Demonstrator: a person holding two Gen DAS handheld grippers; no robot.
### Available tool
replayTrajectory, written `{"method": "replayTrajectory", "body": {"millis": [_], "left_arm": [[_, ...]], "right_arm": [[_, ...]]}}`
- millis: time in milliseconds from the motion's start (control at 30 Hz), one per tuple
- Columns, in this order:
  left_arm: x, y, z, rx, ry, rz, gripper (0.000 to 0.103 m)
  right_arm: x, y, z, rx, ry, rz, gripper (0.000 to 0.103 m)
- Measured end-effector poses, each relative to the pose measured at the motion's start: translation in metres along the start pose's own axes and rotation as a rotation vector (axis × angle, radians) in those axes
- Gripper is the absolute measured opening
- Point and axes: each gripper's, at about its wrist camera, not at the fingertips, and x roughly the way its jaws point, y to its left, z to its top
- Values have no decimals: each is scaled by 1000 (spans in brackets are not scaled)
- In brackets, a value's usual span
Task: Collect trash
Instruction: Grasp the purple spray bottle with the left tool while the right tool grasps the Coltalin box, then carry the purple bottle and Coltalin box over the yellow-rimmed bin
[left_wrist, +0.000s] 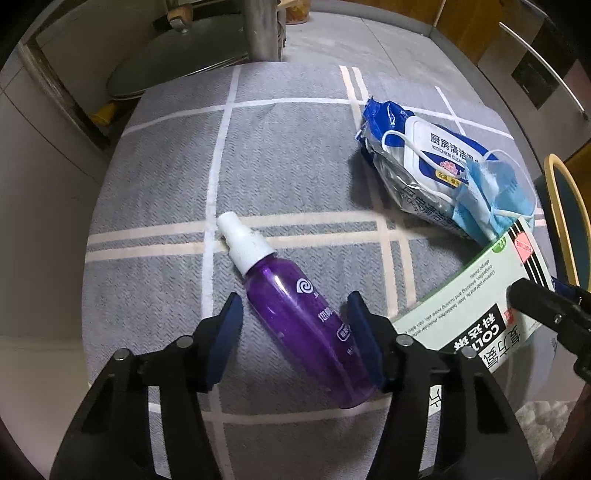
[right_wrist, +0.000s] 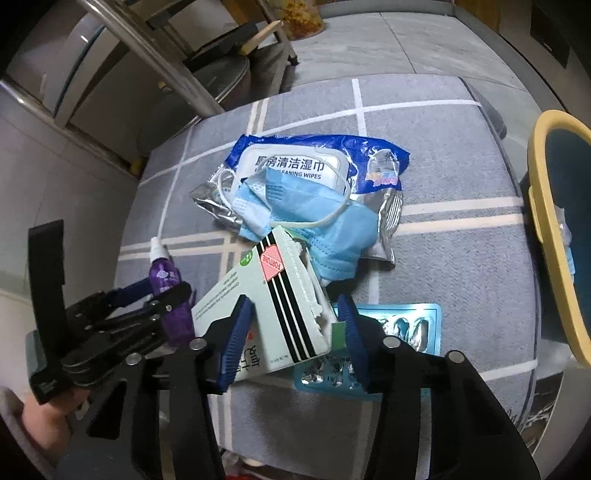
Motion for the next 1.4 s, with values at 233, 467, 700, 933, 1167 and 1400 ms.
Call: {"method": "replayTrajectory", "body": {"millis": [233,467,700,933,1167,1400], "left_arm": [[1,1,-5,0,21,-9,36],[-9,12,-8,-24,-21,-15,33],[-43,8,-19,-29,-125,-22,32],[-81,-7,-21,23,-234,-48,32],[-127,-28,-16,89,-358,-87,32],[-154,-56,-11,150,-439,-130,32]], "right_arm": [[-14,5,-5,-31,-25,13,39],[-37,25,-11,-124,-88,13,29],[-58,29,-16,-156,-149,-6,23],[-86,30,-19,-146,-223,9,18],[-126,33,-15,-170,-324,8,18],[-167,13,-5,-135,-419,-20,18]]}}
